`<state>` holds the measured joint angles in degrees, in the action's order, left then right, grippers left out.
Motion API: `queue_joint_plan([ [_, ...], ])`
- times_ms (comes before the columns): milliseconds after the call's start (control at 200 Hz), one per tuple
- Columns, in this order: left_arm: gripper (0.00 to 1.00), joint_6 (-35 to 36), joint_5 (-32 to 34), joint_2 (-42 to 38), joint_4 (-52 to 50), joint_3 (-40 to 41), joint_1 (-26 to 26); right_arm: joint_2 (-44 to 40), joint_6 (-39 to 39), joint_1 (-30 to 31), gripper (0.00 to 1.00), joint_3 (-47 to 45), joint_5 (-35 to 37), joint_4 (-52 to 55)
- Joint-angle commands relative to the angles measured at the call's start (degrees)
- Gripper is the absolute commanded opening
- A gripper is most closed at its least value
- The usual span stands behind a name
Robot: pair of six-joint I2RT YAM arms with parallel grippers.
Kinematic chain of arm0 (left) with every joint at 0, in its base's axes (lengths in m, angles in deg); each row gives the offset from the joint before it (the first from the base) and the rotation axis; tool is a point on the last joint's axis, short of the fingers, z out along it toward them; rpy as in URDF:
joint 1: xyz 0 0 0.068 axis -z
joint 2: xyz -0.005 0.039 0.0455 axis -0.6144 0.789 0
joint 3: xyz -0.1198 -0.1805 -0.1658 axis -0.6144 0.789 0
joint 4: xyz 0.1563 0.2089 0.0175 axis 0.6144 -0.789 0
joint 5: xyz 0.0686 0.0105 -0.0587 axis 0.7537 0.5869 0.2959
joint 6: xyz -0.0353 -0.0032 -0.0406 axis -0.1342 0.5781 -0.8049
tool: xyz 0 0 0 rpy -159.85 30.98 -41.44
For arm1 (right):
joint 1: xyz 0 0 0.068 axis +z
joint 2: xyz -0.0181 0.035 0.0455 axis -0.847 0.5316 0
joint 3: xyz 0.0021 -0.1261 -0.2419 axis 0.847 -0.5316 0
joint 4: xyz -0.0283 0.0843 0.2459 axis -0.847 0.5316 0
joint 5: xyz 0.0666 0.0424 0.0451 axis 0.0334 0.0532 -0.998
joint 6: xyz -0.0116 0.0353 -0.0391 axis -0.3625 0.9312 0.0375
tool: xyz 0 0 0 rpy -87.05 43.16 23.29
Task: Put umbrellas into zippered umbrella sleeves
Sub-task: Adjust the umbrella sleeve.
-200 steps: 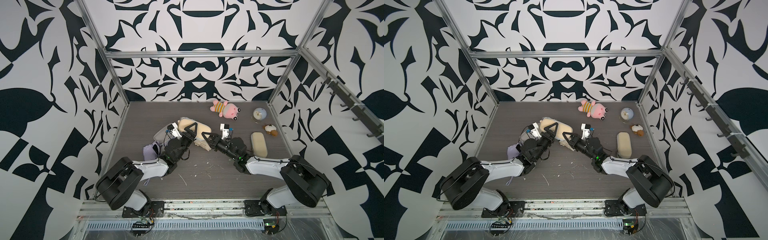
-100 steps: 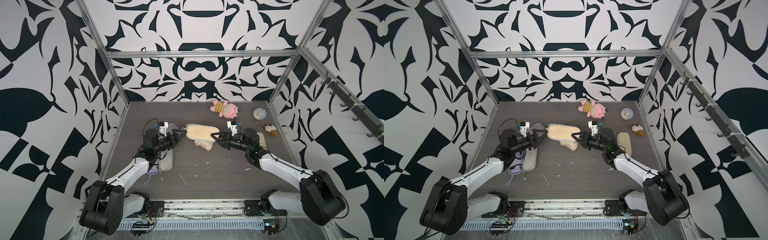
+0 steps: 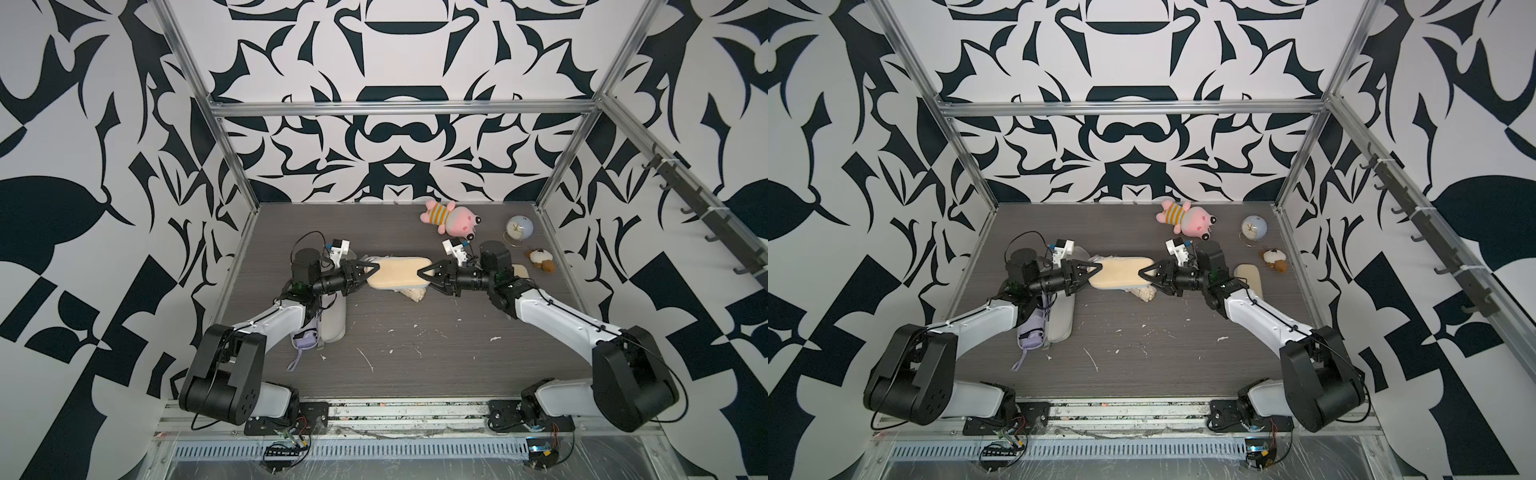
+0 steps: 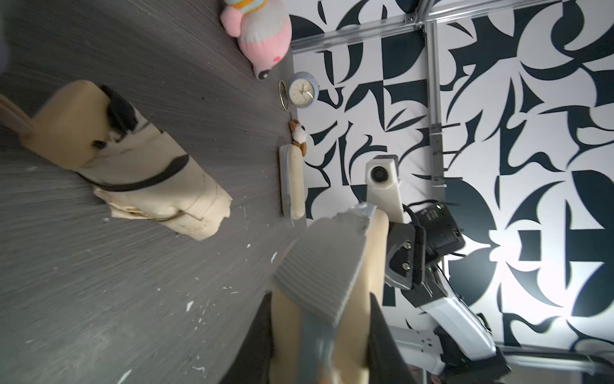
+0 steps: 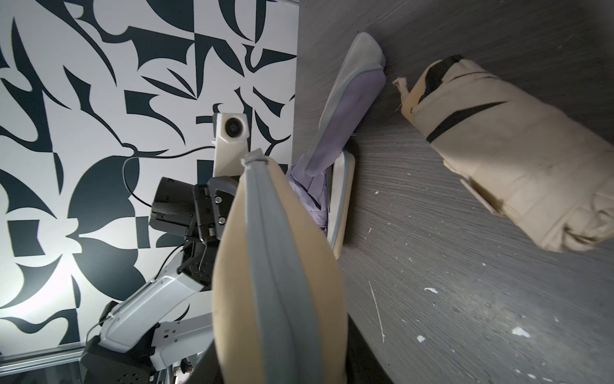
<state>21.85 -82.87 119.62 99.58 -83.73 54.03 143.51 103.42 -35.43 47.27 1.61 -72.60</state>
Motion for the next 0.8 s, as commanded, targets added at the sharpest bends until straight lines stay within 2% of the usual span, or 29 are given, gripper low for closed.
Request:
queue_joint_plan([
  [0, 0.13, -2.49, 0.23, 0.7, 4.33, -0.51, 0.03, -5.09, -8.13, -0.61, 0.53, -0.16, -3.93, 1.67],
  [110, 0.06, -9.17, 6.62, 0.84, 13.46, 3.3, -1.23, -9.32, -15.71, -2.1, 0.54, -5.12, 3.85, 7.38],
  [165, 0.02, -11.78, 9.5, 1.33, 17.78, 4.48, -1.15, -11.58, -18.86, -1.67, 0.54, -8.17, 10.52, 7.9],
  [225, 0.0, -14.21, 12.74, 1.55, 21.63, 6.0, -0.74, -15.03, -22.2, -0.5, 0.48, -12.3, 19.66, 5.07],
  [330, 0.0, -13.98, 17.34, -0.16, 22.83, 7.88, 0.73, -21.09, -32.01, 6.45, 0.46, -19.62, 36.41, -4.32],
  [385, 0.0, -12.01, 19.78, -2.11, 20.5, 8.31, 1.99, -21.36, -39.55, 11.5, 0.44, -18.43, 46.53, -2.54],
  [425, 0.0, -10.39, 20.99, -3.53, 18.21, 8.48, 2.92, -20.11, -43.42, 14.0, 0.43, -17.06, 50.5, -1.89],
  [520, 0.0, -8.51, 22.57, -5.53, 15.63, 8.83, 4.09, -16.04, -47.17, 16.33, 0.44, -14.79, 54.54, -3.17],
  [795, 0.0, -8.51, 23.45, -6.27, 14.05, 8.48, 5.82, -7.25, -52.4, 17.09, 0.43, -7.94, 55.65, -7.1],
])
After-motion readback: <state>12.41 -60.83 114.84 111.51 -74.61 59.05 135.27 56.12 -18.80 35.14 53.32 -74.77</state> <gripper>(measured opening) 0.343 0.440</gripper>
